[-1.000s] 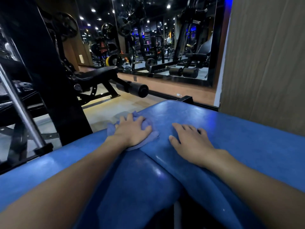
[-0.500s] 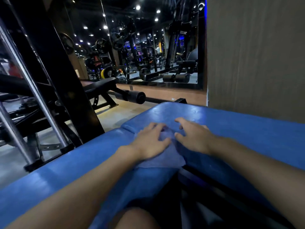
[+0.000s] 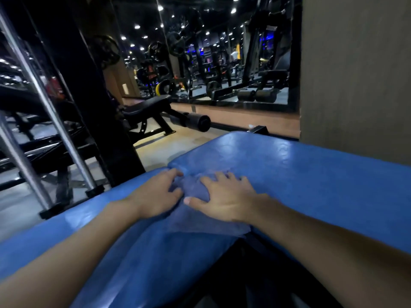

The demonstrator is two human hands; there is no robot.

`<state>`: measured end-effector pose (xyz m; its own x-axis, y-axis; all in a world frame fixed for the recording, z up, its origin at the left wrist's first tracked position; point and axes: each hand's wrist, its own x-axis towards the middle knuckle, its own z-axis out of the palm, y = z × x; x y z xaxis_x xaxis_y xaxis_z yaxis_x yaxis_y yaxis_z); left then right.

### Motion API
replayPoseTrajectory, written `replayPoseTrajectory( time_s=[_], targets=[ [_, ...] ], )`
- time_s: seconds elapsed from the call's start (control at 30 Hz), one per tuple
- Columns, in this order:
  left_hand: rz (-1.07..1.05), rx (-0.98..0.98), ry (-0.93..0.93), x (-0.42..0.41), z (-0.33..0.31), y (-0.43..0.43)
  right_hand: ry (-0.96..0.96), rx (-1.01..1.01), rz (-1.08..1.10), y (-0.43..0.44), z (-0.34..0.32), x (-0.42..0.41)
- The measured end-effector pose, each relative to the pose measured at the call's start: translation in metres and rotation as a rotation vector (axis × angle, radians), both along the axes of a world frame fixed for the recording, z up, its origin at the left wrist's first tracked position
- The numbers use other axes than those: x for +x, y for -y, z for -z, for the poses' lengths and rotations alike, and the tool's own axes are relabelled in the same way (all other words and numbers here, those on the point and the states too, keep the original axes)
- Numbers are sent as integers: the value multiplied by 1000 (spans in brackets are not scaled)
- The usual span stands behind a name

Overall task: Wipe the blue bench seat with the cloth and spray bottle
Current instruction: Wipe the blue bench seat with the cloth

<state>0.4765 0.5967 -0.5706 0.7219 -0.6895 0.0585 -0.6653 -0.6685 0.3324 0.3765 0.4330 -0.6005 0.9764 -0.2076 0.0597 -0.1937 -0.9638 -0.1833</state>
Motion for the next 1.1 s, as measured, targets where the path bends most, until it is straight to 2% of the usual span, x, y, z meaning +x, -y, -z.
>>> replayPoseTrajectory(
  time_s=[0.1,0.2,0.37,0.47,0.53,0.7,0.87,0.97,1.1],
  targets=[
    [-33,46,8,-3,2,-16,32,9,57,-9,1,6],
    [-82,87,58,-14,4,-37,-14,59,67,-10,6,13],
    [-135,173,66,-44,6,-84,40,105,-198,-21,6,-2],
    [-143,181,24,-54,0,-102,34,-19,-309,-30,3,-22],
    [-147,226,25,-58,-1,-107,66,-90,-283,-39,-3,-29],
    [-122,241,139,-59,17,-118,43,-21,-185,-56,6,-14],
    [-131,224,154,-61,15,-131,24,-24,-183,-41,-2,23],
    [-125,256,117,-61,16,-140,44,-85,-283,-48,4,8],
    [-115,221,111,-60,19,-146,124,-159,-574,-60,13,-37]
  ],
)
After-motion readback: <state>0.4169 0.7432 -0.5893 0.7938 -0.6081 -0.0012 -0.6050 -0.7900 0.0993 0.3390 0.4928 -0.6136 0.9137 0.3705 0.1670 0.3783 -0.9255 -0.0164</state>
